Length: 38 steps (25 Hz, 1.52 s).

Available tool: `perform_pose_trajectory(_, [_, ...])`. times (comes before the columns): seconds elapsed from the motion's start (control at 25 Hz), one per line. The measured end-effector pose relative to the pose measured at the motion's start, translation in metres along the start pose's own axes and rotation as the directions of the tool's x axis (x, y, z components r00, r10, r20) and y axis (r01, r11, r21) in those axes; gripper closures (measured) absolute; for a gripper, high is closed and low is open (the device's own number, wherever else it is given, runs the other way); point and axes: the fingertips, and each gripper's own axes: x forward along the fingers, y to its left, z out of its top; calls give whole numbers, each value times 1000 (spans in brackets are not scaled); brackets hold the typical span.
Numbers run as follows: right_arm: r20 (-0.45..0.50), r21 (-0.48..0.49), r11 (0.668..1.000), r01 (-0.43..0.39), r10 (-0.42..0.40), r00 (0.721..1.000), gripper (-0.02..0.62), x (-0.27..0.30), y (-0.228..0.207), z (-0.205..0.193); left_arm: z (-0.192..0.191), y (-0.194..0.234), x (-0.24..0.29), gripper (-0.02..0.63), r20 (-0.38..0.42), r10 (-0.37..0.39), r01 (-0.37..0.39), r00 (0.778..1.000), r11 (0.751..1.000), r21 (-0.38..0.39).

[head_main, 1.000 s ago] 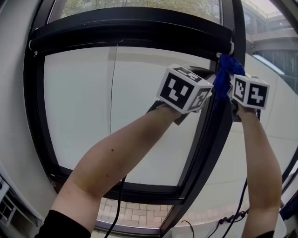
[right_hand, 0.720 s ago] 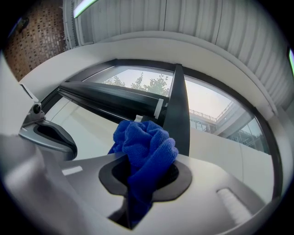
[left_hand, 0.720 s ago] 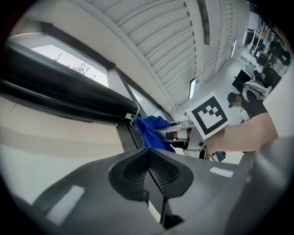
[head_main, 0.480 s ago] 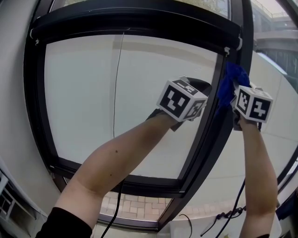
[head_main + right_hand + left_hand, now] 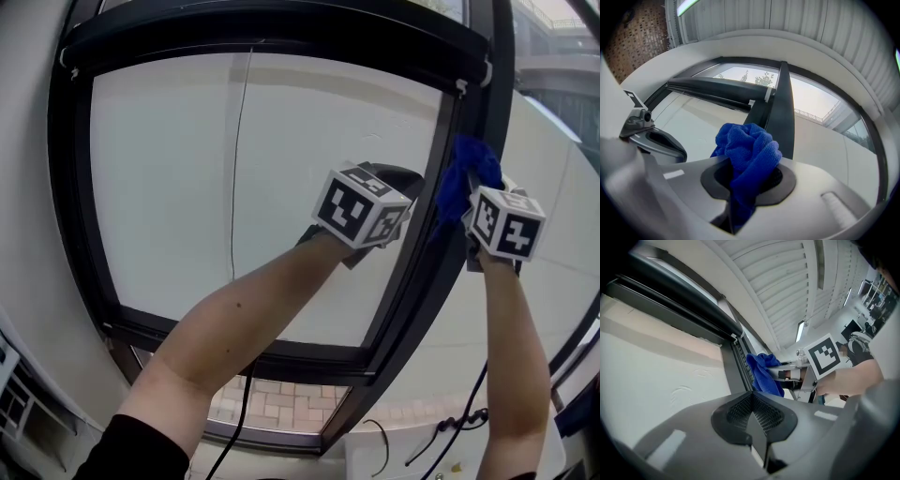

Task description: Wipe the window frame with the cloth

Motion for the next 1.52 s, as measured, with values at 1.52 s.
perform_pose_trajectory(1.52, [-44, 66, 998, -14, 17, 999, 518, -67, 54, -159, -167, -53, -30, 614, -168, -34, 1, 985, 982, -190])
